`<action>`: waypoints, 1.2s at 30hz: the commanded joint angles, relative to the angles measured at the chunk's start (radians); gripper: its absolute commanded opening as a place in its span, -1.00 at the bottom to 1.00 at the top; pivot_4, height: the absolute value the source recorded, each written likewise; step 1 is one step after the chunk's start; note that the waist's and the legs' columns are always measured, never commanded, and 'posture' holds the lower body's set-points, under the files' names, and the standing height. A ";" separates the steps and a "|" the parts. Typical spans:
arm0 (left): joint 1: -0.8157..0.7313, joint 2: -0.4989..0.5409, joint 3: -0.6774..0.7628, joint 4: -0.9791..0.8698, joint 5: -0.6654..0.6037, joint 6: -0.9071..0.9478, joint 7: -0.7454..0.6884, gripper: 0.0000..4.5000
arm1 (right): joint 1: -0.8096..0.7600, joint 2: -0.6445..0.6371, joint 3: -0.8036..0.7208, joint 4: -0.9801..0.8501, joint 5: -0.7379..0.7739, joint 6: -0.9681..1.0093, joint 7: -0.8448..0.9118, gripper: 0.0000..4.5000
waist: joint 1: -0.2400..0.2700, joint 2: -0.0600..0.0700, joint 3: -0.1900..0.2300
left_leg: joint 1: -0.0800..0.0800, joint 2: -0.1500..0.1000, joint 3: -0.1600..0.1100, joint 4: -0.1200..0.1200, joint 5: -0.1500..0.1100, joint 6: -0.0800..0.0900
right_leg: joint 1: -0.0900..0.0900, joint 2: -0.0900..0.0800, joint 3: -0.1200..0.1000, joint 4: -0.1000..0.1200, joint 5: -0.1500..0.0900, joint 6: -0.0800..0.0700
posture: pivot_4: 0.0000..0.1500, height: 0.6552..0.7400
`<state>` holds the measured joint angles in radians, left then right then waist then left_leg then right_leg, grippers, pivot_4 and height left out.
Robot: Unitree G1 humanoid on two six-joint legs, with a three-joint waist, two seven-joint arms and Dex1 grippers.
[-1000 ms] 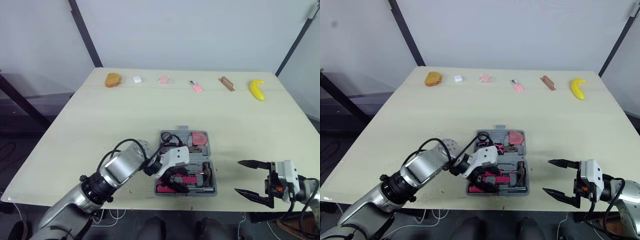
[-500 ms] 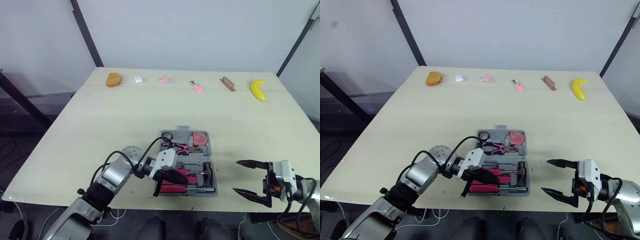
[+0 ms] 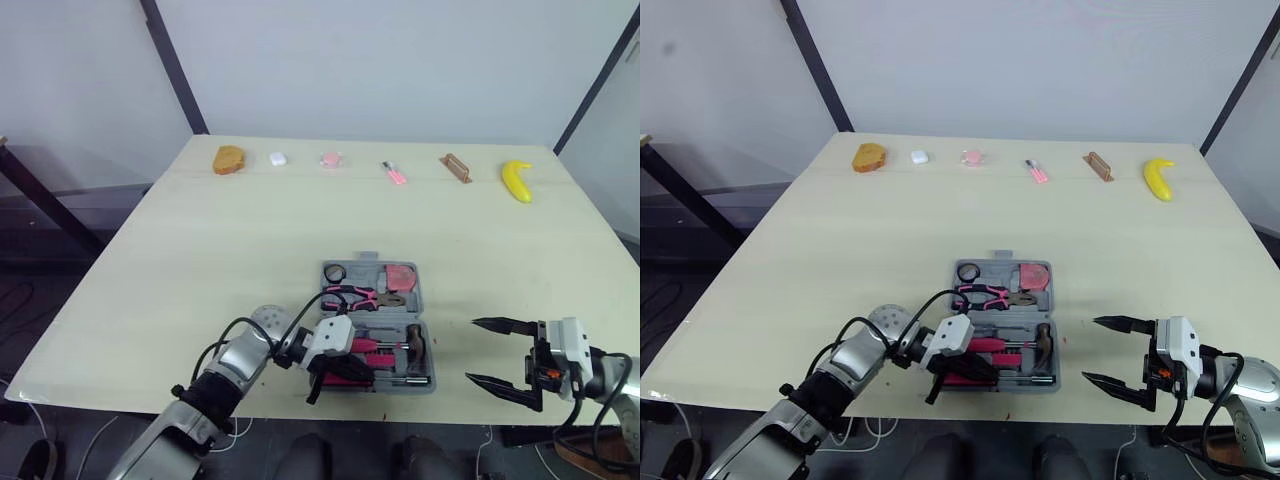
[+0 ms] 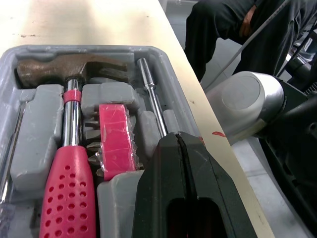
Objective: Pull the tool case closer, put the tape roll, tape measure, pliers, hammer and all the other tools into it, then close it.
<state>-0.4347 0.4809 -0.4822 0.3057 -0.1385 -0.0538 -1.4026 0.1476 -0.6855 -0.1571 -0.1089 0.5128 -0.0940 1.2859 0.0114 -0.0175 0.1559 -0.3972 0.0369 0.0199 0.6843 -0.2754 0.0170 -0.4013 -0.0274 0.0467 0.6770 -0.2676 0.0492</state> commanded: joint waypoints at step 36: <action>0.166 0.122 0.559 0.047 -0.201 0.145 0.310 -0.99 | -0.359 0.111 0.125 0.393 -0.224 -0.007 -0.207 1.00 | -0.024 0.001 0.000 | 0.000 0.001 -0.002 -0.001 0.000 0.000 | -0.001 -0.001 -0.001 0.001 0.000 0.000 | 1.00 1.00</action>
<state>-0.2714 0.5915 0.0054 0.3426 -0.3022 0.0862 -1.1193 -0.2167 -0.5709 0.0194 0.2859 0.2585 -0.0741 1.0856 -0.0125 -0.0161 0.1561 -0.3975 0.0381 0.0177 0.6835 -0.2754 0.0169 -0.4022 -0.0281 0.0460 0.6777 -0.2675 0.0490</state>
